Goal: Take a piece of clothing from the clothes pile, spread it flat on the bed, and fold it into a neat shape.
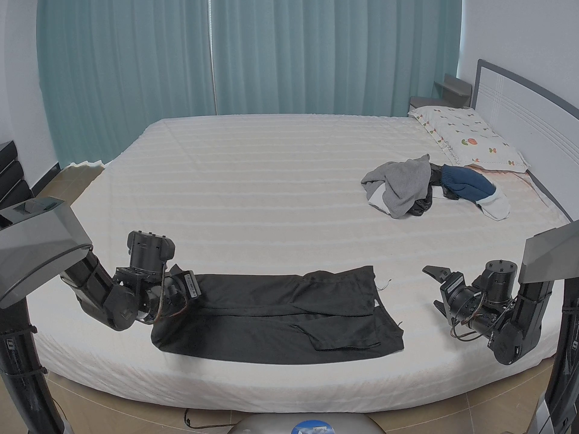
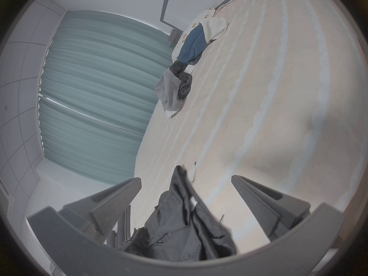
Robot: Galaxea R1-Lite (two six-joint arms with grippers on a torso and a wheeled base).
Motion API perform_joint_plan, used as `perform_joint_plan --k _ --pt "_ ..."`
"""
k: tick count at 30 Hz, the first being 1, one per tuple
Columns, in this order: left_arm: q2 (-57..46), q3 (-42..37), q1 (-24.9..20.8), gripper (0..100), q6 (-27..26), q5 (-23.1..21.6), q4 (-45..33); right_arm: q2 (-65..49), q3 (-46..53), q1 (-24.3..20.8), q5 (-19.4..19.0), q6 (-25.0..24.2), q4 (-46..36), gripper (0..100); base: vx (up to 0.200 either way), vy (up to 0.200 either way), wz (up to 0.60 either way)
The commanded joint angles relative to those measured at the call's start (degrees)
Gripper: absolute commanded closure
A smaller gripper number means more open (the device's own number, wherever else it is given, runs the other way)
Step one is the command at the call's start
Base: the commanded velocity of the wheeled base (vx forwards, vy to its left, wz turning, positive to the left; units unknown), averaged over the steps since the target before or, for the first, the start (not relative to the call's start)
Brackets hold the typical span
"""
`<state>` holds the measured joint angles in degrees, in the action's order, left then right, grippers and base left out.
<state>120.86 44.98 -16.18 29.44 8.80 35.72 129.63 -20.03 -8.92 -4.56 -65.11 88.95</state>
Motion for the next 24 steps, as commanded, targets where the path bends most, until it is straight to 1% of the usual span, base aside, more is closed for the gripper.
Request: perform_joint_plan --k 1,3,5,9,10,11,14,17,24 --pt "-0.4 4.9 -4.1 100 1.3 2.2 -4.1 0.4 0.0 -0.1 0.0 0.0 0.6 0 0.0 -0.2 0.0" --pt "-0.4 5.7 -4.9 100 2.1 2.3 -5.1 0.4 0.0 -0.1 0.0 0.0 0.6 0 0.0 -0.2 0.0" --pt "-0.4 8.3 -7.1 100 3.8 2.4 -8.5 0.4 0.0 -0.1 0.0 0.0 0.6 0 0.0 -0.2 0.0" --pt "-0.1 12.8 -9.2 100 5.9 2.4 -14.5 0.7 0.0 -0.2 0.0 0.0 0.6 0 0.0 -0.2 0.0" --pt "-0.1 13.0 -9.3 100 6.0 2.4 -14.8 0.7 0.0 -0.2 0.0 0.0 0.6 0 0.0 -0.2 0.0" --pt "0.4 15.0 -10.5 100 7.3 2.4 -17.3 0.8 -0.1 -0.3 0.0 0.0 0.6 0 0.0 -0.2 0.0" --pt "1.4 17.2 -11.9 100 8.0 2.4 -19.4 0.8 0.0 -0.4 0.0 0.0 0.6 0 0.0 -0.2 0.0" --pt "3.4 18.8 -13.0 100 8.5 2.6 -19.5 0.8 0.0 -0.5 0.0 0.0 0.6 0 0.0 -0.2 0.0" --pt "6.6 20.5 -15.1 100 9.1 2.7 -19.4 0.8 0.0 -0.5 0.0 0.0 0.6 0 0.0 0.0 0.0"
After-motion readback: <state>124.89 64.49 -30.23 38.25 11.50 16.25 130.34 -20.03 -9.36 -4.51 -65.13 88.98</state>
